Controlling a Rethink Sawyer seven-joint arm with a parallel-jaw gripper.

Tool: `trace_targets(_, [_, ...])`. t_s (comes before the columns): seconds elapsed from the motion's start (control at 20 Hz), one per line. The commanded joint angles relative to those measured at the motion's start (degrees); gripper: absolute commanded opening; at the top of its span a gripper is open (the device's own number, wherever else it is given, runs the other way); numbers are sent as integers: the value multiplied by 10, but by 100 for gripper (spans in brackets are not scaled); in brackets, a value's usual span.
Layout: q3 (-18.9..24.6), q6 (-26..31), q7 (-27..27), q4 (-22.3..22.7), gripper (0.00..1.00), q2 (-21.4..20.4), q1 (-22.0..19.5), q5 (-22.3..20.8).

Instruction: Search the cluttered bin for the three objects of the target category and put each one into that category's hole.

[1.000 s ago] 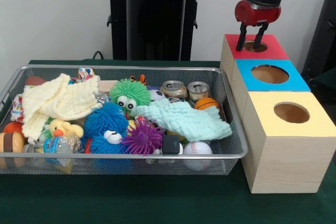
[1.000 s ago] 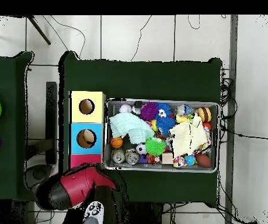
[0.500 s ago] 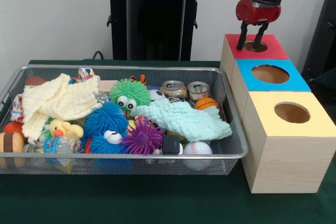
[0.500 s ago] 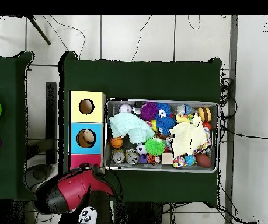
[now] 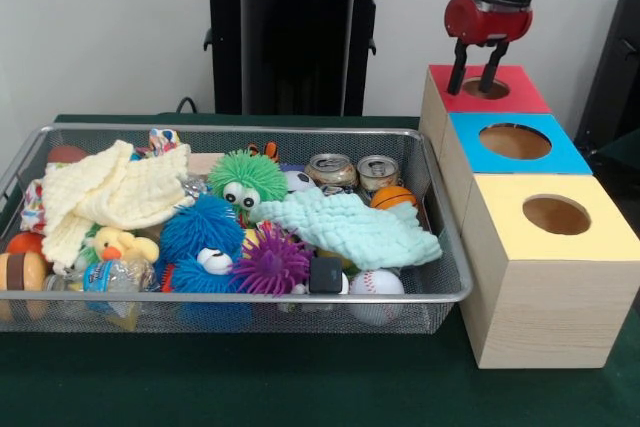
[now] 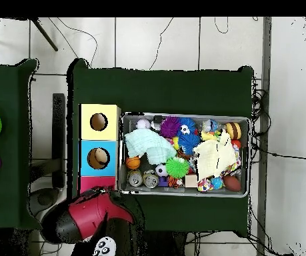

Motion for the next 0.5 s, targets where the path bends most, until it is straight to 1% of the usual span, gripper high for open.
trace_targets(0.05, [52,48,35,3,100,-28,-45,19])
trace_targets(0.25, [67,58,27,-3,100,-32,-61,21])
trace_targets(0.5, [75,93,19,-22,100,-38,-66,27])
